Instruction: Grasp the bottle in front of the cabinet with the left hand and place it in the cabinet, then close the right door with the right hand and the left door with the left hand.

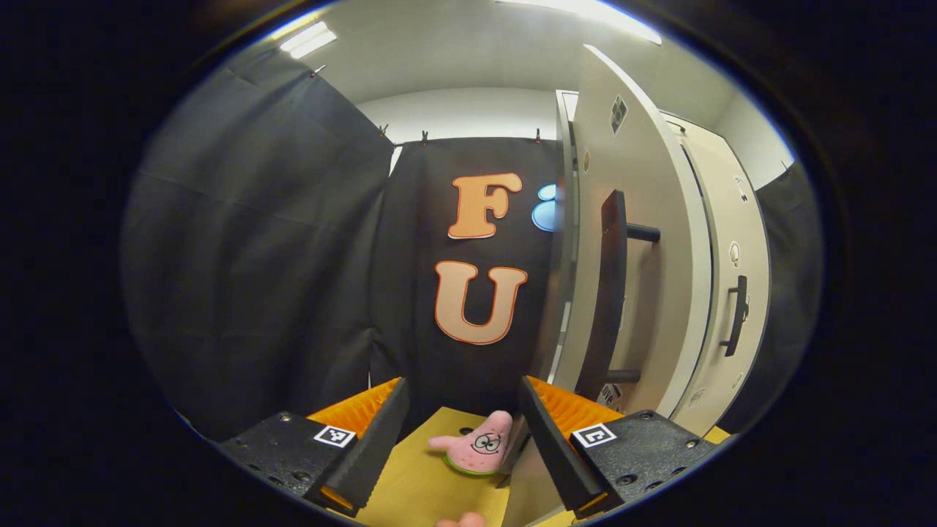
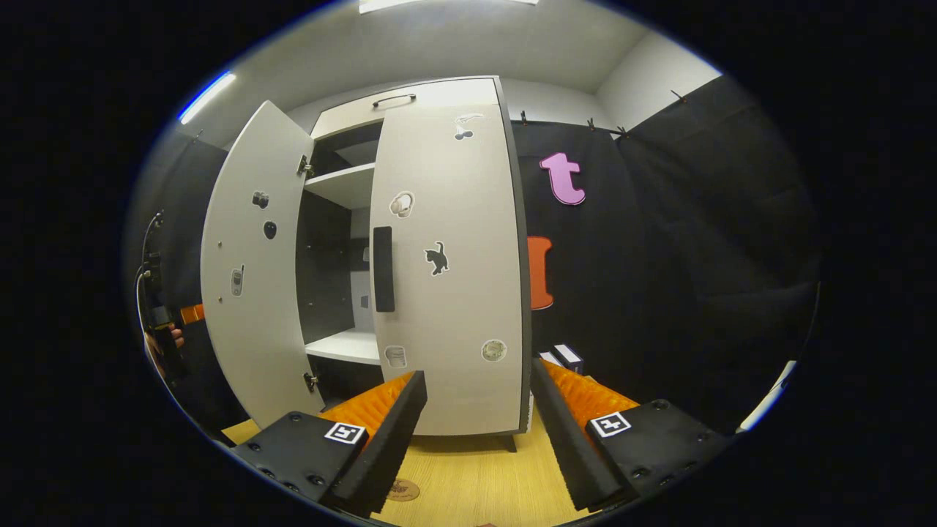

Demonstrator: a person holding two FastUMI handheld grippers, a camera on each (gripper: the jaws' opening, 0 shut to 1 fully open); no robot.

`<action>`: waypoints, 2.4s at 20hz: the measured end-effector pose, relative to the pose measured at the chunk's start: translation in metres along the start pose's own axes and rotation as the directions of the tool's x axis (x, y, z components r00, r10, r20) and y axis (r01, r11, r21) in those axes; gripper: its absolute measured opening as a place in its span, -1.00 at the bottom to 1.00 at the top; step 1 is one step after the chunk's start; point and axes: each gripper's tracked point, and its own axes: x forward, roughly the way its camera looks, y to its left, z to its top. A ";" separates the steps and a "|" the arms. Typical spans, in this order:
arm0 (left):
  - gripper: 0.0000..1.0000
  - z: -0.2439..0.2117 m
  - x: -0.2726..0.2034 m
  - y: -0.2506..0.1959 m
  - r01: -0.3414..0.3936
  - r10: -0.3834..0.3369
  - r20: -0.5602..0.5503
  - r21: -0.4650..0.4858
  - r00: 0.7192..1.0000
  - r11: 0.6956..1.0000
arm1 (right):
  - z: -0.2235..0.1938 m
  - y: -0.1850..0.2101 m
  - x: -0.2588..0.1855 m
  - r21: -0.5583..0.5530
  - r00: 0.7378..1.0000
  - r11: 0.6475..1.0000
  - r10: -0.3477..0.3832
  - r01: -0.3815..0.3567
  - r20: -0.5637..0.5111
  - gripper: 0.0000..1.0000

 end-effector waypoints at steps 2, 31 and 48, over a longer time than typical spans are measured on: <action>0.85 -0.002 -0.003 -0.018 0.036 -0.037 -0.005 -0.011 0.999 0.999 | -0.001 -0.001 0.002 -0.012 1.000 1.000 0.000 0.000 0.001 0.91; 0.88 -0.003 0.035 -0.242 0.454 -0.451 0.054 -0.109 0.891 0.884 | 0.009 -0.035 -0.027 -0.025 0.990 0.990 -0.139 0.139 -0.001 0.91; 0.89 -0.011 0.047 -0.257 0.423 -0.420 0.047 -0.099 0.906 0.901 | 0.005 -0.033 -0.031 -0.018 0.986 0.985 -0.169 0.169 -0.002 0.91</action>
